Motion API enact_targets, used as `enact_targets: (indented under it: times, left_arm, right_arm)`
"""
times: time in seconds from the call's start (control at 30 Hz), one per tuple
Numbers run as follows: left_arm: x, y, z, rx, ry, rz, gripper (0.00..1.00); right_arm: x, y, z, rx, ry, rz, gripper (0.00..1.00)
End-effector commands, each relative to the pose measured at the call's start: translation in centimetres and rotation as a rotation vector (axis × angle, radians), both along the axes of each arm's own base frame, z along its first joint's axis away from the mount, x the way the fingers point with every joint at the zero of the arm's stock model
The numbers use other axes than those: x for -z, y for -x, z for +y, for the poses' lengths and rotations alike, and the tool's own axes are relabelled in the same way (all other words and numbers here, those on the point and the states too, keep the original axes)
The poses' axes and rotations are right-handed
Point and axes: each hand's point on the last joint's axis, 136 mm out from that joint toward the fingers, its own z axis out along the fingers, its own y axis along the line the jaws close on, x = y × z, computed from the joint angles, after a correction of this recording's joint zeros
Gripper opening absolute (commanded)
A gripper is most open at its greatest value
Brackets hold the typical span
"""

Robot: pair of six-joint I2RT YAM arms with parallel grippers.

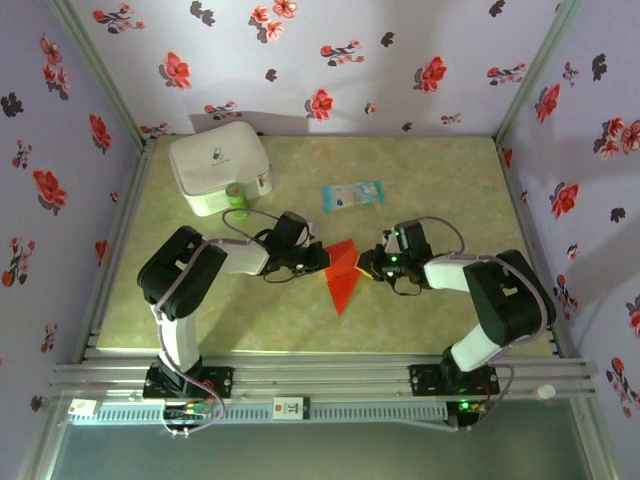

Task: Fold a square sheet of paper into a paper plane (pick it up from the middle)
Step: Fold the wing for the fifth time at the center of the table.

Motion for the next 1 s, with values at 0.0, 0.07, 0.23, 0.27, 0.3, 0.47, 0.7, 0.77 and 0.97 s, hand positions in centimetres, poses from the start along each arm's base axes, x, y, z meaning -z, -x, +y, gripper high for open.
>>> enact_targets:
  times: [0.0,0.07,0.23,0.27,0.3,0.47,0.7,0.77,0.97]
  left_arm:
    - [-2.4,0.0,0.1,-0.003,0.044,-0.009,0.05]
    - [-3.0,0.0,0.1,-0.008,0.055,-0.016,0.09]
    - [-4.6,0.1,0.2,-0.035,0.103,-0.032,0.13]
    - [-4.9,0.1,0.3,-0.044,0.112,-0.033,0.14]
    - [-5.1,0.1,0.3,-0.058,0.123,-0.034,0.14]
    - [-5.7,0.1,0.2,-0.112,0.173,-0.032,0.14]
    - [-4.3,0.3,-1.0,-0.106,0.159,0.002,0.14]
    - [-3.8,0.3,-1.3,-0.104,0.158,0.009,0.13]
    - [-1.1,0.4,-1.8,-0.1,0.12,0.047,0.11]
  right_arm:
    - [-0.6,-0.2,0.2,-0.016,-0.026,-0.019,0.11]
    - [-0.8,-0.3,0.1,0.002,-0.03,-0.019,0.09]
    - [-0.7,-0.5,-1.0,0.129,-0.022,0.02,0.08]
    - [-0.4,-0.5,-1.6,0.182,-0.007,0.037,0.08]
    - [-0.2,-0.5,-2.2,0.238,-0.003,0.044,0.07]
    - [-0.2,-0.1,-3.0,0.381,0.0,0.049,0.06]
    - [0.1,1.0,-2.2,0.427,0.006,0.072,0.06]
    - [0.4,1.2,-2.0,0.437,0.006,0.078,0.06]
    - [1.2,1.6,-2.0,0.447,0.01,0.081,0.06]
